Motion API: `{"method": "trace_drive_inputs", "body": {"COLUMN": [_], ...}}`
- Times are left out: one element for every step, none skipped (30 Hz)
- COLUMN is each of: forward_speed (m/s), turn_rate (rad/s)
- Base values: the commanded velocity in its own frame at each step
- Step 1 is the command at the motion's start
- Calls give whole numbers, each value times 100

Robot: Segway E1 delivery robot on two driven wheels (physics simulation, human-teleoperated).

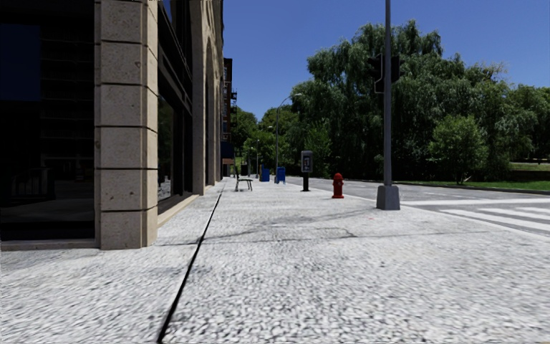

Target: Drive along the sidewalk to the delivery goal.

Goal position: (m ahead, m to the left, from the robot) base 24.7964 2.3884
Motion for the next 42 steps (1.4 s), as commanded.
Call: {"method": "trace_drive_inputs", "body": {"forward_speed": [200, 200, 200, 200, 200, 200, 200, 200, 200, 200, 200, 200, 200, 200, 200, 200, 200, 200, 200, 200, 200, 200, 200, 200, 200, 200, 200, 200, 200, 200, 200, 200, 200, 200, 200, 200, 200, 200, 200, 200, 200, 200], "turn_rate": [0, 0, 0, 0, 0, 0, 0, 0, 0, 0, 0, 0, 0, 0, 0, 0, 0, 0, 0, 0, 0, 0, 0, 0, 0, 0, 0, 0, 0, 0, 0, 0, 0, 0, 0, 0, 0, 0, 0, 0, 0, 0]}}
